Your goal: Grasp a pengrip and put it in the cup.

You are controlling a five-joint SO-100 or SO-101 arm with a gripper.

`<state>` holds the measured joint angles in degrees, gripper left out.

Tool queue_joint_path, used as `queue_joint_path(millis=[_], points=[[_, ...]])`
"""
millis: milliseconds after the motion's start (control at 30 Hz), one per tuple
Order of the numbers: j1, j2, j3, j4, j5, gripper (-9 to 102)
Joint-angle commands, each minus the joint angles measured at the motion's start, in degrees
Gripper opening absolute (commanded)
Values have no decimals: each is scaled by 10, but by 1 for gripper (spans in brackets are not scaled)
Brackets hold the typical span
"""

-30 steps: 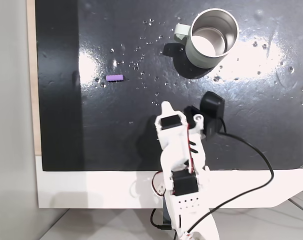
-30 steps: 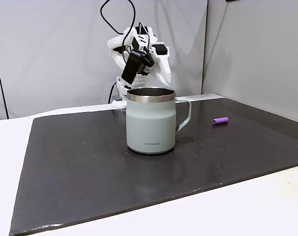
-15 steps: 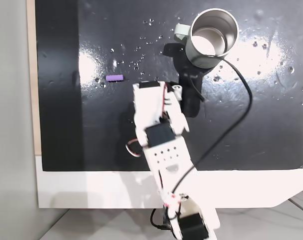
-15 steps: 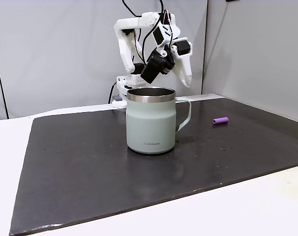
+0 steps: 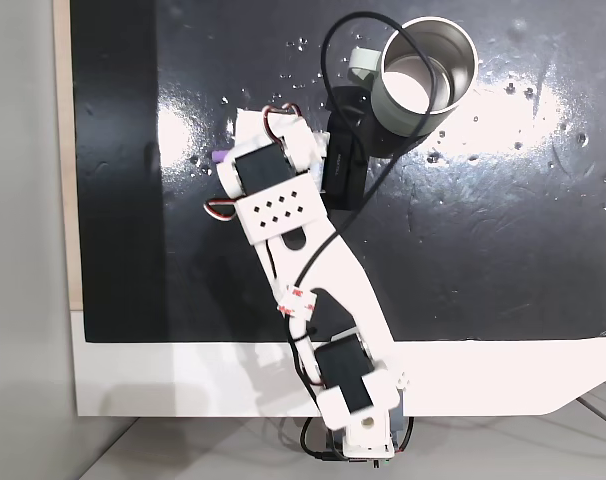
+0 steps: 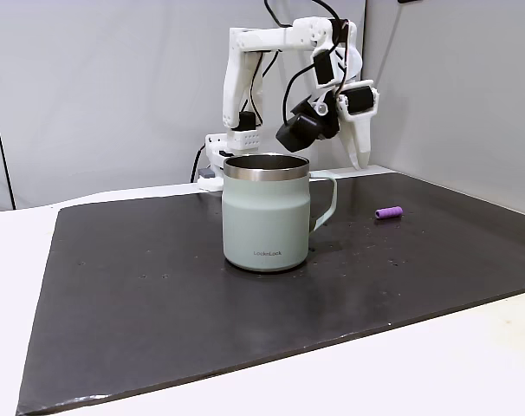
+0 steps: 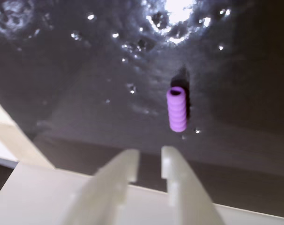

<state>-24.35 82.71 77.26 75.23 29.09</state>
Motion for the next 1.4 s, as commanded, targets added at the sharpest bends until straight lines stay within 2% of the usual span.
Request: queue_joint_path(millis=[0, 200, 400, 533, 1000, 1133, 1267, 1367], points=[[-10, -72, -134, 47, 12, 20], [-27, -201, -289, 111, 20, 23], [-45, -276, -348, 126, 26, 24], [-54, -357, -446, 168, 21, 24], [-94, -441, -509, 191, 11, 23], [-95, -460, -517, 207, 17, 11], [-81, -461, -518, 215, 28, 8], [-69, -461, -517, 218, 37, 0]])
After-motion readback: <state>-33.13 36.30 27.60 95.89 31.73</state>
